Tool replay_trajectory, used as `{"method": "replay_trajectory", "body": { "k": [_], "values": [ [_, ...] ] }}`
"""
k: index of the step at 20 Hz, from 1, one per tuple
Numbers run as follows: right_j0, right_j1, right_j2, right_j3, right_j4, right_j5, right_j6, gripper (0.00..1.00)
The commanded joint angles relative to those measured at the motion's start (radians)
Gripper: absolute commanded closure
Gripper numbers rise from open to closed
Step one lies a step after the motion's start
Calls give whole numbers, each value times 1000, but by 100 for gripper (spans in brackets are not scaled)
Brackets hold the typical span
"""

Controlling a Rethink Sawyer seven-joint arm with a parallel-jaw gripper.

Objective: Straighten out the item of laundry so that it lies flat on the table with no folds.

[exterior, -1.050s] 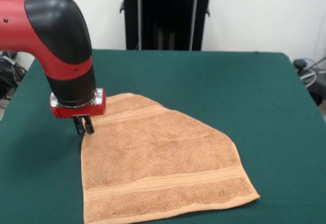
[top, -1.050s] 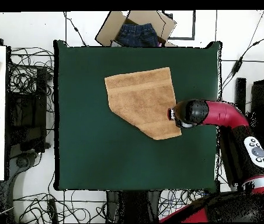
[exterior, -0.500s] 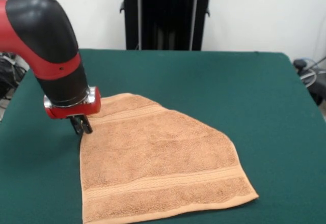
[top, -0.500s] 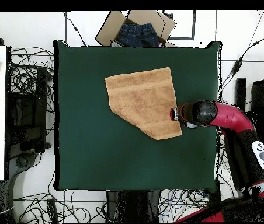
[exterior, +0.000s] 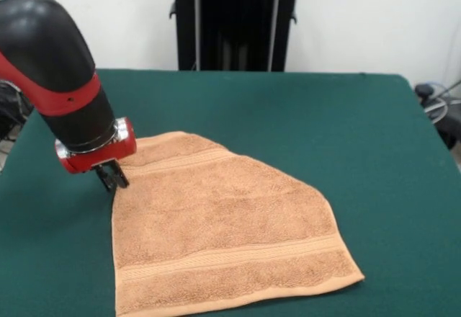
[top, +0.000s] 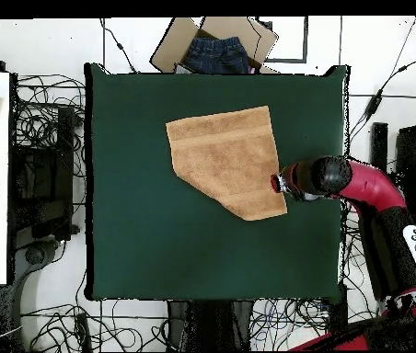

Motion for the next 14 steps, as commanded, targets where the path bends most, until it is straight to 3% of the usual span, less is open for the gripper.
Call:
{"method": "replay_trajectory", "body": {
  "k": [1, 14],
  "values": [
    [-24, 104, 24, -157, -75, -36, -298, 100],
    [36, 106, 60, -379, -99, 173, -528, 100]
  ]
}}
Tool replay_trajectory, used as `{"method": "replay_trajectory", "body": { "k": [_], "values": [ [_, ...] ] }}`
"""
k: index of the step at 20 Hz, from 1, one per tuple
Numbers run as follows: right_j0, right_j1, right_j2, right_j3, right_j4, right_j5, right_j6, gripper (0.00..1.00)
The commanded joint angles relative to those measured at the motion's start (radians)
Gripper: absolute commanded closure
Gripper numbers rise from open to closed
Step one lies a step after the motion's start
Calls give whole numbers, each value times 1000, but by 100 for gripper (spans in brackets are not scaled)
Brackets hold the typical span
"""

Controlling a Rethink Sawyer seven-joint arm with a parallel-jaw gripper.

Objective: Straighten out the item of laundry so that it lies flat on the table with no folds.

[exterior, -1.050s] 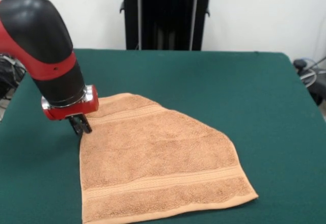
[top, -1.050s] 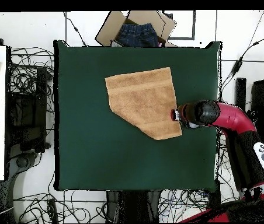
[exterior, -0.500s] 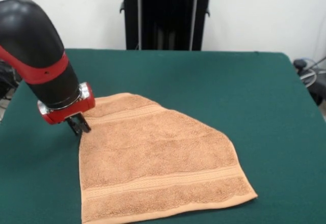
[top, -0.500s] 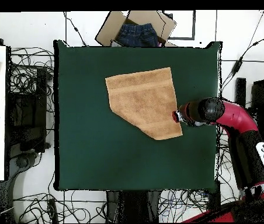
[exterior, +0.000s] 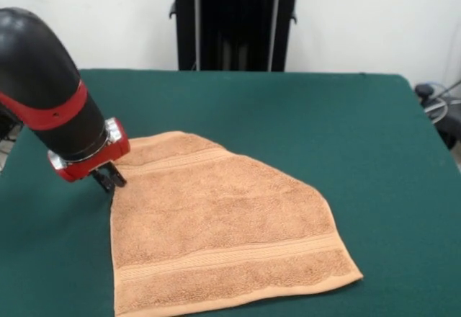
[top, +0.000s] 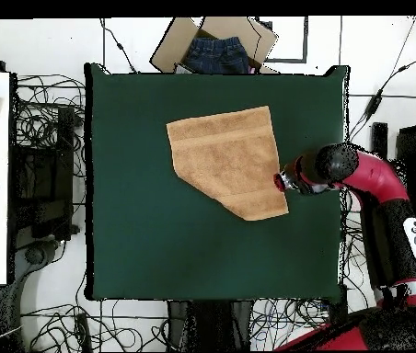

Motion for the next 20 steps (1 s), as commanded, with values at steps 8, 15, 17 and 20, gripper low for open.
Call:
{"method": "replay_trajectory", "body": {
  "k": [8, 15, 17, 20],
  "values": [
    [23, -88, -22, -129, -141, -123, -247, 100],
    [61, -163, -37, -158, -174, -15, -294, 100],
    [57, -185, -24, -146, -186, -20, -336, 100],
    [56, -212, -14, -123, -183, 15, -376, 100]
  ]
}}
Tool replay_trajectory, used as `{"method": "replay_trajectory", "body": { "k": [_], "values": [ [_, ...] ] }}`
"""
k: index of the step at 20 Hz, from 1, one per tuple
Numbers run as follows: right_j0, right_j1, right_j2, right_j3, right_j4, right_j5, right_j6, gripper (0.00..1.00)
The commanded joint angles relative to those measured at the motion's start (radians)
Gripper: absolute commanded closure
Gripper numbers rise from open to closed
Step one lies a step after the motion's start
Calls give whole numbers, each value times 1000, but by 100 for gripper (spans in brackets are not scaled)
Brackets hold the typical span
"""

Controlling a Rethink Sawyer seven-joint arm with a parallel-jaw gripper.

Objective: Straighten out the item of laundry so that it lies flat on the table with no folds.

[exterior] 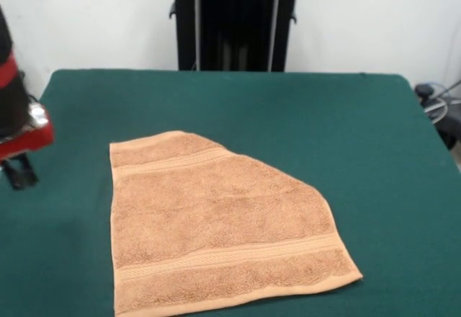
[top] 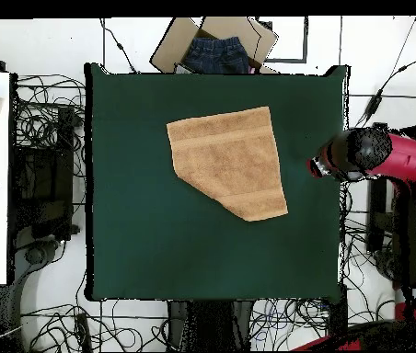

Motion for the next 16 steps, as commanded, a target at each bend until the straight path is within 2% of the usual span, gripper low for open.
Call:
{"method": "replay_trajectory", "body": {
  "k": [1, 7, 11, 16],
  "values": [
    [28, -88, -1, 7, -55, 12, -281, 100],
    [-22, -144, 3, 195, -32, -105, -242, 100],
    [-21, -199, 3, 246, -24, -116, -213, 100],
    [-10, -299, -25, 338, 34, -75, -76, 100]
  ]
}}
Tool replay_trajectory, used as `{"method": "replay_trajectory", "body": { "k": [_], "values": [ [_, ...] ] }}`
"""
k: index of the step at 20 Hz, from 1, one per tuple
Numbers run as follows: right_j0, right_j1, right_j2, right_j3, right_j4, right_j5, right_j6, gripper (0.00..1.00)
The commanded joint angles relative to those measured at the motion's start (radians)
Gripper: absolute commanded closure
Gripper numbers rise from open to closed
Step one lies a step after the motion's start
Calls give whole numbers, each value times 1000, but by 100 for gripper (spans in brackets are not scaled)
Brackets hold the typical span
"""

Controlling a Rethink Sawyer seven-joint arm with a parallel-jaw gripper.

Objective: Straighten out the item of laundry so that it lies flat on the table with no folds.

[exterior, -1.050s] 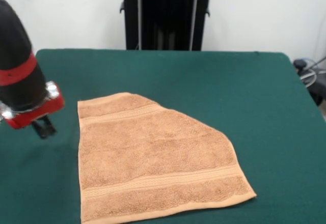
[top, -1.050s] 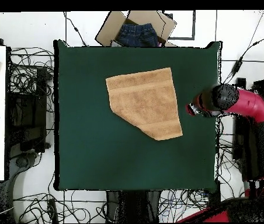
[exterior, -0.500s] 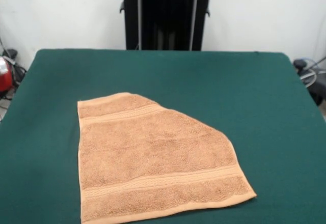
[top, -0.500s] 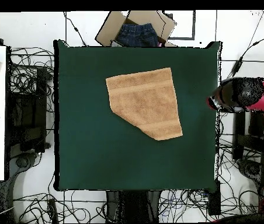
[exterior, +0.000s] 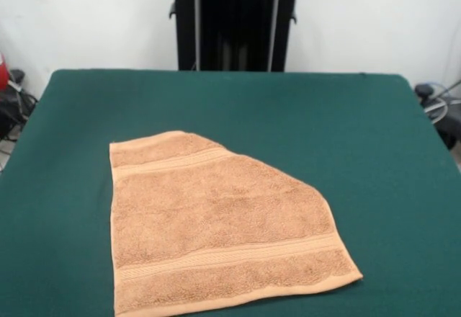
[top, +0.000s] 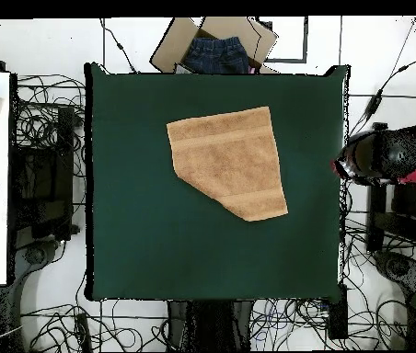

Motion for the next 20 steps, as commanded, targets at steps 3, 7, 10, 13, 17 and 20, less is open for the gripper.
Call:
{"method": "replay_trajectory", "body": {
  "k": [3, 7, 10, 13, 17, 20],
  "values": [
    [17, -137, -31, 223, 43, -20, -8, 100],
    [14, -123, -34, 195, 48, 1, -20, 100],
    [26, -132, -48, 234, 75, 2, 49, 100],
    [32, -187, -74, 356, 111, -65, 177, 100],
    [53, -228, -120, 493, 147, -177, 341, 100],
    [91, -235, -174, 579, 166, -299, 476, 100]
  ]
}}
